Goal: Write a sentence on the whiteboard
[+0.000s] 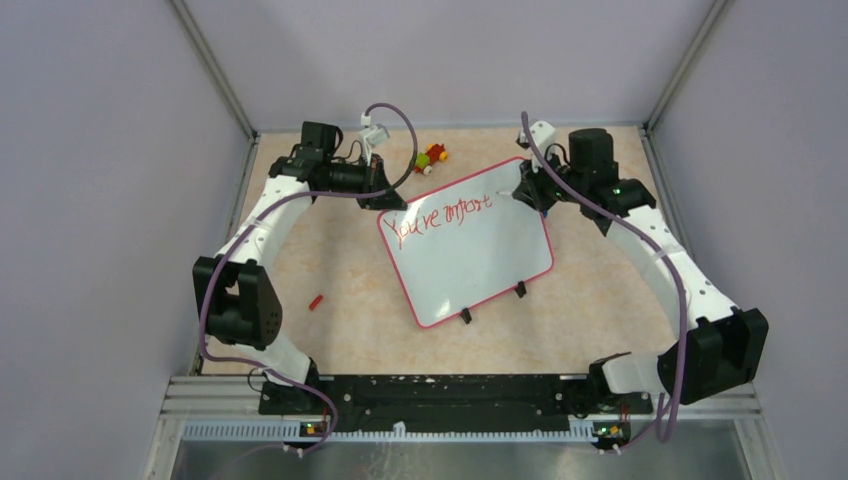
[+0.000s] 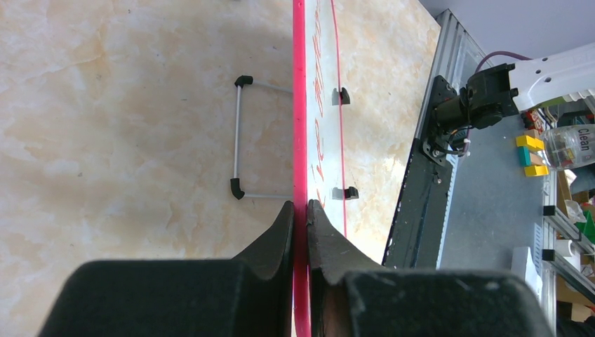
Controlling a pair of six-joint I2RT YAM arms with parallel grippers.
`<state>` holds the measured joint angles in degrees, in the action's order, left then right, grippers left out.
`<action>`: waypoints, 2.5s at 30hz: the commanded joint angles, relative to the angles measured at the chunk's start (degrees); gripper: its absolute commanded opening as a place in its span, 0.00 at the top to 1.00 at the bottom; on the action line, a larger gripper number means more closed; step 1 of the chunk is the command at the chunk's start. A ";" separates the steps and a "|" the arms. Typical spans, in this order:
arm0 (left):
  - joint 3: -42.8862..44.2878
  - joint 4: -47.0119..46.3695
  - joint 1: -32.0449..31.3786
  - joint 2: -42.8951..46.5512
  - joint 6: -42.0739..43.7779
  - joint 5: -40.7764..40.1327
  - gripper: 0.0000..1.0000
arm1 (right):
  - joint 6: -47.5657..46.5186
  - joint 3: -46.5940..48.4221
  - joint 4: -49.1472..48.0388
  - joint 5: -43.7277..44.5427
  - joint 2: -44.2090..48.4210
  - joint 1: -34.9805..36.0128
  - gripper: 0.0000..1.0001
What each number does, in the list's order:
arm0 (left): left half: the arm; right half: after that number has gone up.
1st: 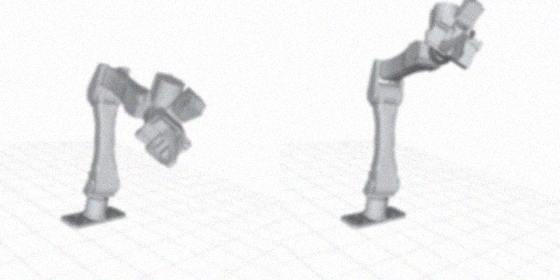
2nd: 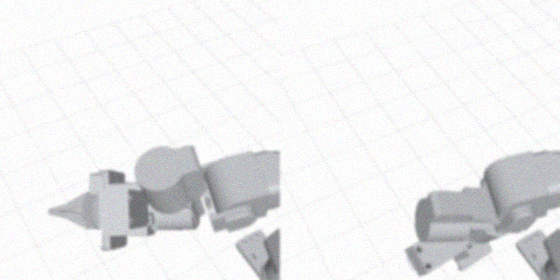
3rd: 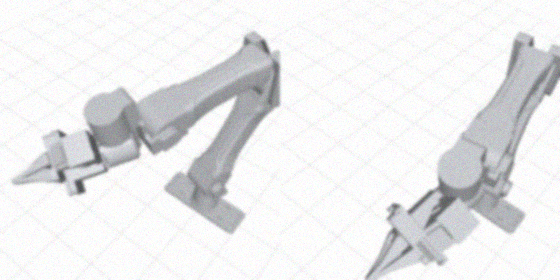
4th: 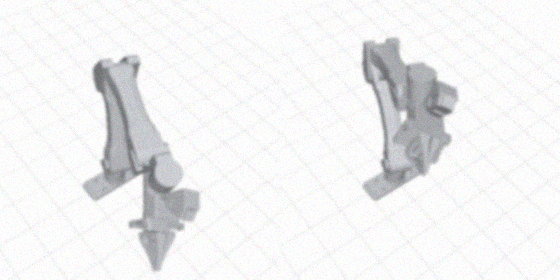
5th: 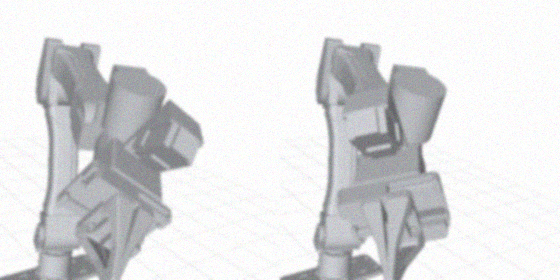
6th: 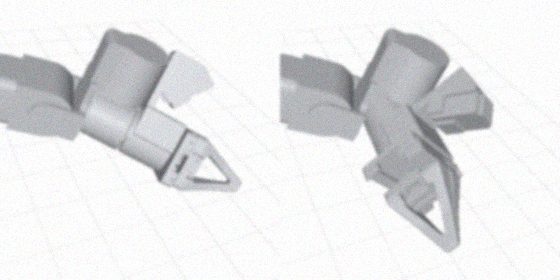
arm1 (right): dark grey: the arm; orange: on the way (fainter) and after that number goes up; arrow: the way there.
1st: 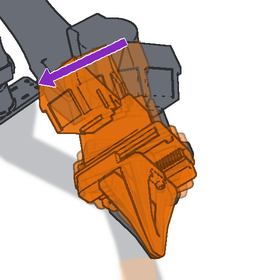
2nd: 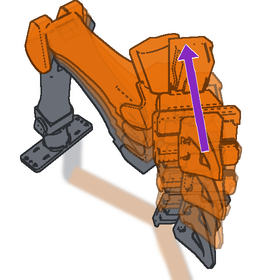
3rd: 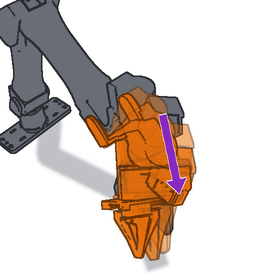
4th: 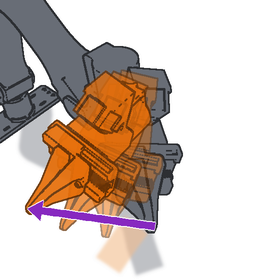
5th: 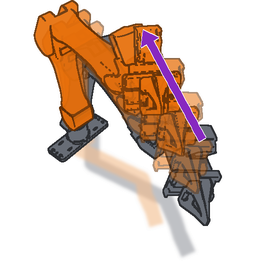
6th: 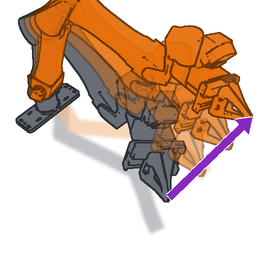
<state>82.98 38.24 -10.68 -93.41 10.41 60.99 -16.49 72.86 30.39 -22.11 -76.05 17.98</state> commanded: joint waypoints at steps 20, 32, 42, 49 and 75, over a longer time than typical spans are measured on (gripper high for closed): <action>1.09 0.70 -1.10 -0.55 0.90 1.05 1.00 | 0.22 3.73 -1.57 -1.86 -2.50 -0.68 1.00; 1.39 0.70 -1.10 -0.62 0.84 0.79 1.00 | 0.37 3.70 -0.73 -3.12 -2.85 0.12 1.00; 1.39 0.78 -1.10 -0.59 0.75 0.71 1.00 | -0.11 0.03 -0.49 -3.47 -1.09 0.27 1.00; 1.27 0.78 -1.10 -0.45 0.71 0.68 1.00 | -0.44 -1.79 -0.23 -3.08 0.27 0.28 1.00; 1.13 0.70 -1.10 -0.49 0.92 0.55 1.00 | -0.38 4.00 -1.00 -0.58 -1.81 -0.76 1.00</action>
<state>83.07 38.26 -10.74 -93.41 10.44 60.64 -16.51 74.02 30.85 -22.61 -77.52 17.76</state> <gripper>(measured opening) 0.111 0.092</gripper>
